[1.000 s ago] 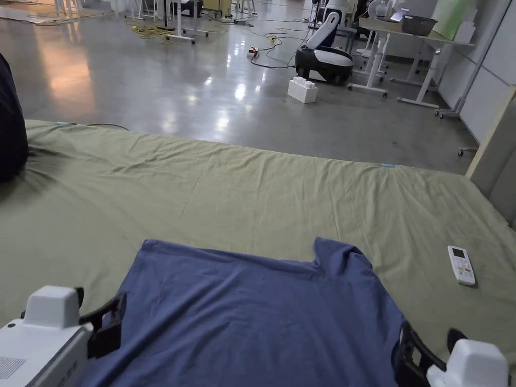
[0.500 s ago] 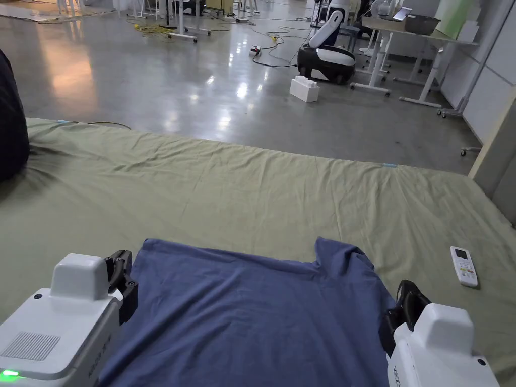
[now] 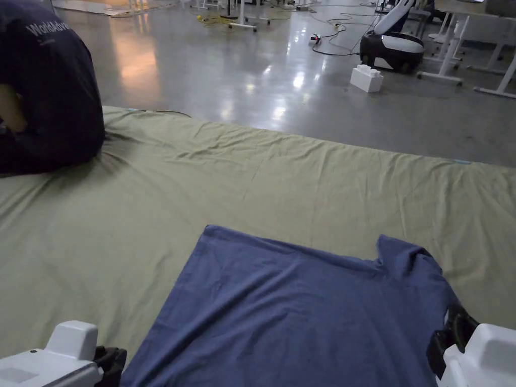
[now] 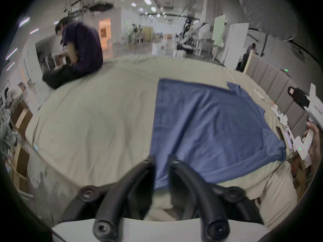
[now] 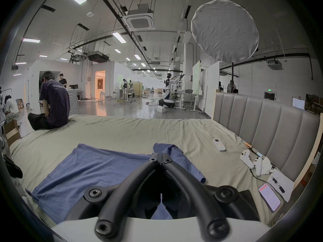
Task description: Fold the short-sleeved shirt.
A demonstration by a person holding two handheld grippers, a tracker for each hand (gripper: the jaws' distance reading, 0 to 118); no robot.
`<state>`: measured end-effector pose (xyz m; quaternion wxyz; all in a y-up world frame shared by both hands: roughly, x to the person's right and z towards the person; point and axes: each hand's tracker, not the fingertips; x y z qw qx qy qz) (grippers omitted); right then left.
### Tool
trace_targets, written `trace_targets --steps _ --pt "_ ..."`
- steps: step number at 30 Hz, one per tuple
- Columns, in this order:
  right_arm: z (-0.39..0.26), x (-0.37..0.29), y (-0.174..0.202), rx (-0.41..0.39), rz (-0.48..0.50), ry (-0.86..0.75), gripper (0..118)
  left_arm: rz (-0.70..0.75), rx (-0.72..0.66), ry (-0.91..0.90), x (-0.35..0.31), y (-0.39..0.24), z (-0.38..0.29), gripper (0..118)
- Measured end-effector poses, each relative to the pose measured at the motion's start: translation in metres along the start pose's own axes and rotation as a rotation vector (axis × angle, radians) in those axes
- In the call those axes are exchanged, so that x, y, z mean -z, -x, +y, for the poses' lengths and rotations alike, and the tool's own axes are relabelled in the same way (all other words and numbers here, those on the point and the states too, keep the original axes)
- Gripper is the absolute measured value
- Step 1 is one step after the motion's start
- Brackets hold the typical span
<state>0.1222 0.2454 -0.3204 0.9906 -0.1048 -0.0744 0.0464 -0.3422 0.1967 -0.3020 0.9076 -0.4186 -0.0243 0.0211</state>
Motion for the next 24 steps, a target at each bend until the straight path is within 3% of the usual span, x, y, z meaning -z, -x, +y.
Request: trace_targets --steps 3,4,9,11,16,20,24 --pt "-0.006 0.001 0.004 -0.008 0.017 0.021 0 0.029 -0.068 0.051 0.015 0.011 -0.014 63" --pt "-0.008 0.002 0.005 -0.012 0.019 0.028 0 0.042 -0.095 0.066 0.023 0.013 -0.016 71" --pt "-0.011 0.002 0.005 -0.02 0.024 0.056 1 0.043 -0.133 0.126 0.066 0.019 -0.022 71" --pt "-0.013 0.001 0.004 -0.021 0.022 0.065 0 0.075 -0.119 0.164 0.08 0.018 -0.022 67" --pt "-0.017 -0.001 0.0 -0.03 0.013 0.085 1 0.106 -0.056 0.179 0.092 0.002 -0.022 44" --pt "-0.023 -0.003 -0.004 -0.031 0.007 0.103 0 0.091 -0.06 0.174 0.094 0.0 -0.022 10" --pt "-0.03 -0.009 -0.012 -0.03 0.009 0.135 1 0.057 -0.082 0.185 0.095 0.005 -0.018 6"
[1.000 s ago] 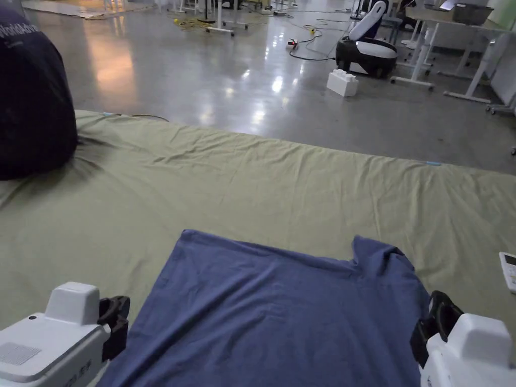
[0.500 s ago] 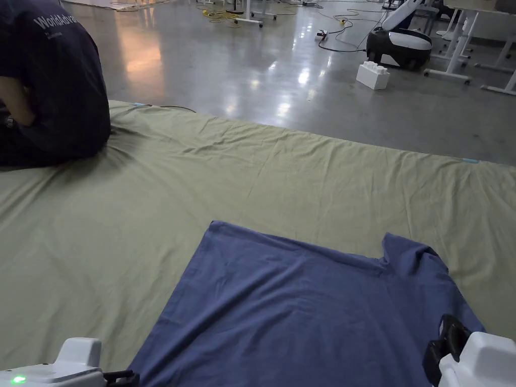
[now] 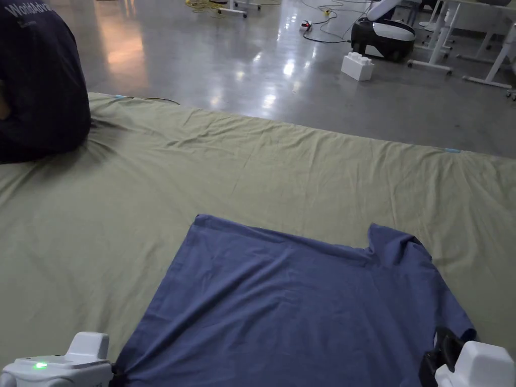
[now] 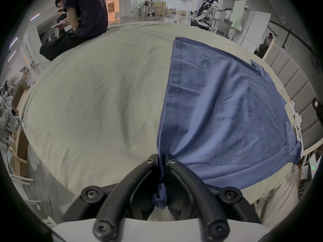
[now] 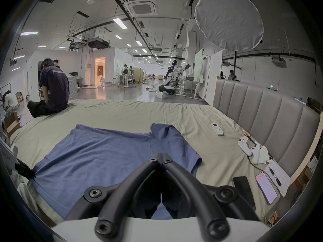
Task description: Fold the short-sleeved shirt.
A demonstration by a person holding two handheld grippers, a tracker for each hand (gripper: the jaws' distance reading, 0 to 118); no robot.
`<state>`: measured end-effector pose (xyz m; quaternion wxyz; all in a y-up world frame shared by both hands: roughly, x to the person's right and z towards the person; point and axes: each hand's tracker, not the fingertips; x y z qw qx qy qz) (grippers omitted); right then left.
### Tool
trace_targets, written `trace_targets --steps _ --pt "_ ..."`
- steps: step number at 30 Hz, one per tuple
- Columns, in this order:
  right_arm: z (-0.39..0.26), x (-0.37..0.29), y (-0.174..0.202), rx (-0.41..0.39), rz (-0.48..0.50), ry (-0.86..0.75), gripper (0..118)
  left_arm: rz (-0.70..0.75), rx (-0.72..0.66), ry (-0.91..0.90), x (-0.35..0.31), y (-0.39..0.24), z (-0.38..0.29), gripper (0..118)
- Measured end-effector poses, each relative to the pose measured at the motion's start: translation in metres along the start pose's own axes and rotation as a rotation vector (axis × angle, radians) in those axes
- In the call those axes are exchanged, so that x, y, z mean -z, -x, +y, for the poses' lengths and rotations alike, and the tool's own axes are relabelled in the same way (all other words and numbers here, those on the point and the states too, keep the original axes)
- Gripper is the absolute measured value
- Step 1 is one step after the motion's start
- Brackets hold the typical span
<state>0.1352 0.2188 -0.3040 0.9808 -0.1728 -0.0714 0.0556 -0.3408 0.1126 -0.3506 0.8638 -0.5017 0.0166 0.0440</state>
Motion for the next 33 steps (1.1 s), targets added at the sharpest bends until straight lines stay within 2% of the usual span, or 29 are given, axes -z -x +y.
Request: trace_targets --steps 6,7,8,9,10,11,13,15,17,20,21,23,26,29,33 --pt "-0.016 -0.022 -0.039 0.005 -0.054 0.163 4 -0.034 -0.008 -0.006 -0.013 0.006 0.002 5" --pt "-0.02 -0.024 -0.048 0.006 -0.06 0.22 12 -0.035 -0.007 -0.007 -0.014 0.005 0.002 5" --pt "-0.027 -0.027 -0.058 0.043 -0.051 0.29 34 -0.034 -0.007 -0.014 -0.016 0.005 0.002 5" --pt "-0.033 -0.029 -0.068 0.057 -0.06 0.339 48 -0.034 -0.01 -0.019 -0.018 0.005 0.002 5" --pt "-0.039 -0.031 -0.075 0.088 -0.04 0.404 55 -0.034 -0.009 -0.022 -0.019 0.004 0.001 4" --pt "-0.047 -0.034 -0.085 0.132 -0.031 0.451 55 -0.032 -0.007 -0.027 -0.02 0.004 0.0 4" --pt "-0.061 -0.037 -0.094 0.139 -0.02 0.538 61 -0.033 -0.008 -0.03 -0.021 0.002 -0.001 4" --pt "-0.078 -0.035 -0.098 0.111 -0.036 0.607 69 -0.026 -0.005 -0.038 -0.021 0.001 -0.003 4" --pt "-0.09 -0.03 -0.098 0.106 -0.023 0.662 68 -0.025 -0.006 -0.036 -0.024 -0.002 -0.004 4" --pt "-0.105 -0.019 -0.097 0.168 0.01 0.668 66 -0.022 -0.004 -0.034 -0.026 -0.005 -0.005 4" --pt "-0.109 -0.012 -0.094 0.17 0.025 0.704 60 -0.02 -0.004 -0.033 -0.026 -0.006 -0.006 4" --pt "-0.114 -0.003 -0.085 0.136 0.024 0.725 32 -0.018 -0.005 -0.032 -0.026 -0.007 -0.007 4" --pt "-0.119 0.002 -0.074 0.085 0.019 0.732 8 -0.018 -0.007 -0.032 -0.028 -0.008 -0.006 4" --pt "-0.113 -0.001 -0.072 0.055 0.02 0.717 6 -0.02 -0.008 -0.038 -0.034 -0.009 -0.006 4" --pt "-0.098 -0.009 -0.069 -0.048 0.009 0.704 6 -0.035 -0.013 -0.083 -0.044 -0.009 -0.003 4"
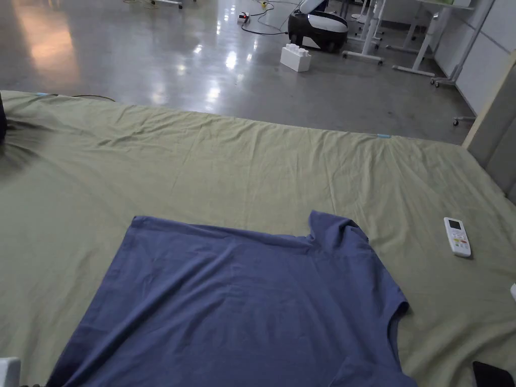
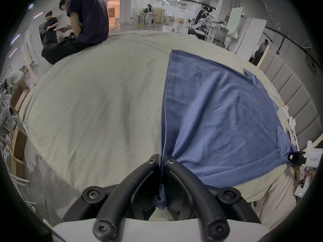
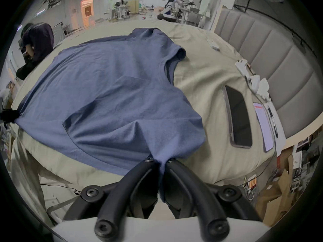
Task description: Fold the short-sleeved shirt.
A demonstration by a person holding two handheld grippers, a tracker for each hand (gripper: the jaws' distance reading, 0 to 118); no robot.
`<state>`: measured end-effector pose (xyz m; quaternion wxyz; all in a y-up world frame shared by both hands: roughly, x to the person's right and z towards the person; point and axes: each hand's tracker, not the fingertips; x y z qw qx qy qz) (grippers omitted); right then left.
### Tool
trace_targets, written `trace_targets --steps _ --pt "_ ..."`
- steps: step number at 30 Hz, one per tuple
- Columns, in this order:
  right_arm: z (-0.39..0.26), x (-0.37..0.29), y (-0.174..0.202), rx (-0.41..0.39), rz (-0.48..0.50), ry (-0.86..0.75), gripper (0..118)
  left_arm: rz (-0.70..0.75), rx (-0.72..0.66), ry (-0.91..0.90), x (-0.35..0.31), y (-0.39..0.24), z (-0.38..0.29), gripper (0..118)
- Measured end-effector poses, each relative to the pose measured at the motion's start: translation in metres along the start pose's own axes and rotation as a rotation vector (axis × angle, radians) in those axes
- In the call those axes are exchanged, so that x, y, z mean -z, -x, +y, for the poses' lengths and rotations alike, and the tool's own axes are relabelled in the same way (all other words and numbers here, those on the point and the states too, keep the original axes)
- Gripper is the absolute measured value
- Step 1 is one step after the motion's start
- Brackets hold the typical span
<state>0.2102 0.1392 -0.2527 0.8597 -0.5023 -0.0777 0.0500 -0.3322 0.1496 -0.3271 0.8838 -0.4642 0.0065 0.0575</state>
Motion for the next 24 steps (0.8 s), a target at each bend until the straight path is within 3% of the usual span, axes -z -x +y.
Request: trace_targets --steps 9,13,24 --pt "0.05 -0.039 -0.016 0.104 0.062 -0.157 6 -0.05 -0.024 -0.151 -0.014 -0.007 0.048 4" --pt "0.086 -0.036 -0.019 0.102 0.055 -0.188 6 -0.054 -0.027 -0.184 -0.001 -0.012 0.081 4" --pt "0.186 0.041 -0.027 0.155 0.04 -0.18 6 -0.031 -0.04 -0.183 0.083 -0.026 0.171 4"
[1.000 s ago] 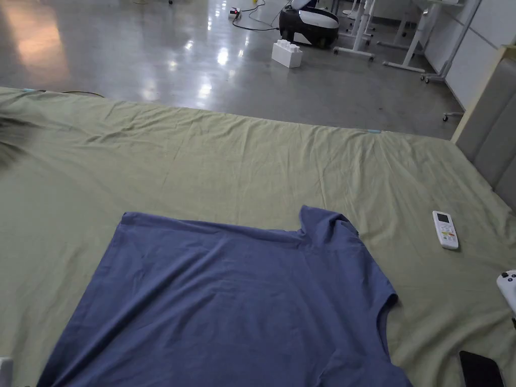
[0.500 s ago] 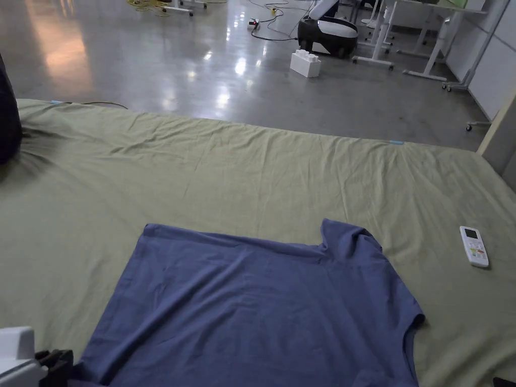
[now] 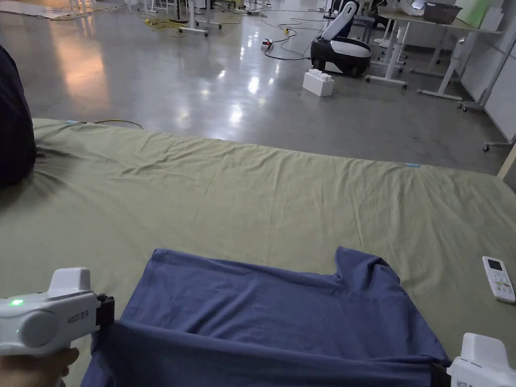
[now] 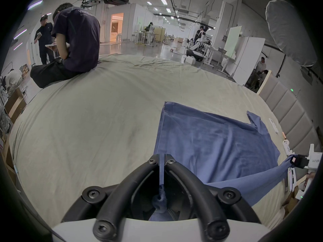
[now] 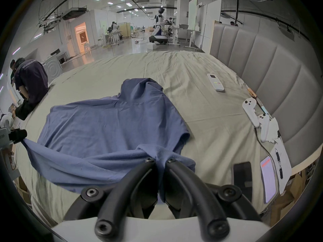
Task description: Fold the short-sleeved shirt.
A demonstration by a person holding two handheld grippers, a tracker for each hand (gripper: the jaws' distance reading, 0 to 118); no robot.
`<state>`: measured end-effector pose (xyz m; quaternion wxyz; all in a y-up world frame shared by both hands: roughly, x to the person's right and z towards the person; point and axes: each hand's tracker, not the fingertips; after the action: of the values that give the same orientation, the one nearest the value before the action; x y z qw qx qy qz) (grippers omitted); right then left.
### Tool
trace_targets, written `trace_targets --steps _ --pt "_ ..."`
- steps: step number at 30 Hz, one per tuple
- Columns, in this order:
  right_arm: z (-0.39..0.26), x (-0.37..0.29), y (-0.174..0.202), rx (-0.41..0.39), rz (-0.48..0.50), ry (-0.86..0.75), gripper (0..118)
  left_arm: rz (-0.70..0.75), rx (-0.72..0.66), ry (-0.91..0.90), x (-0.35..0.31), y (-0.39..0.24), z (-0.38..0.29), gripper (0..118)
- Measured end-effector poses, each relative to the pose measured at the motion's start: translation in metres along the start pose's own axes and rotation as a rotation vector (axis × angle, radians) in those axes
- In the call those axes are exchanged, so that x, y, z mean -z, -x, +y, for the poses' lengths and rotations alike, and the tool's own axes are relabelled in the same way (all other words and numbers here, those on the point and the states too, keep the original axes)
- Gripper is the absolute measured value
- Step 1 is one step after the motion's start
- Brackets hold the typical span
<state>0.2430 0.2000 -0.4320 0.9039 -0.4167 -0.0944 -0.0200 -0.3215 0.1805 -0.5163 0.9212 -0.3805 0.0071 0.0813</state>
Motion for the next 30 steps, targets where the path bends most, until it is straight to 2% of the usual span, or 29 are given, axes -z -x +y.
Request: trace_targets --steps 2,6,9,10,12,13,14,17,18,21,25,27,28,30 --pt "0.009 0.021 0.0 0.013 0.002 0.016 6 0.009 -0.003 0.031 0.02 -0.002 0.007 4" --pt "0.019 0.058 0.002 -0.004 -0.003 0.077 6 0.024 0.065 0.077 0.056 -0.01 0.013 4" --pt "0.018 0.08 0.004 -0.035 -0.001 0.108 7 0.044 0.061 0.12 0.077 -0.011 0.012 4" --pt "0.016 0.087 0.004 -0.05 0.008 0.11 8 0.044 0.058 0.124 0.081 -0.01 0.011 4" --pt "0.013 0.091 0.005 -0.082 -0.008 0.118 22 0.05 0.052 0.132 0.083 -0.009 0.01 5" --pt "0.011 0.09 0.004 -0.084 -0.006 0.107 30 0.053 0.057 0.132 0.081 -0.009 0.009 9" --pt "0.008 0.084 0.005 -0.08 -0.003 0.08 40 0.054 0.062 0.122 0.078 -0.009 0.007 18" --pt "0.006 0.065 0.005 -0.05 -0.001 -0.022 65 0.053 0.102 0.074 0.063 -0.01 0.004 54" --pt "0.006 0.053 0.008 -0.053 -0.002 -0.068 67 0.052 0.115 0.049 0.056 -0.012 0.003 58" --pt "0.004 0.023 0.017 -0.074 -0.013 -0.23 73 0.039 0.168 -0.057 0.026 -0.024 -0.002 58" --pt "0.0 -0.021 0.037 -0.068 -0.014 -0.443 73 0.038 0.204 -0.234 -0.016 -0.045 -0.015 58" --pt "-0.005 -0.043 0.051 -0.07 -0.03 -0.541 69 0.032 0.196 -0.355 -0.043 -0.056 -0.023 58" --pt "-0.008 -0.054 0.056 -0.075 -0.036 -0.601 61 0.034 0.194 -0.399 -0.054 -0.06 -0.027 58" --pt "-0.014 -0.075 0.067 -0.06 -0.059 -0.682 33 0.049 0.175 -0.49 -0.077 -0.07 -0.036 54"
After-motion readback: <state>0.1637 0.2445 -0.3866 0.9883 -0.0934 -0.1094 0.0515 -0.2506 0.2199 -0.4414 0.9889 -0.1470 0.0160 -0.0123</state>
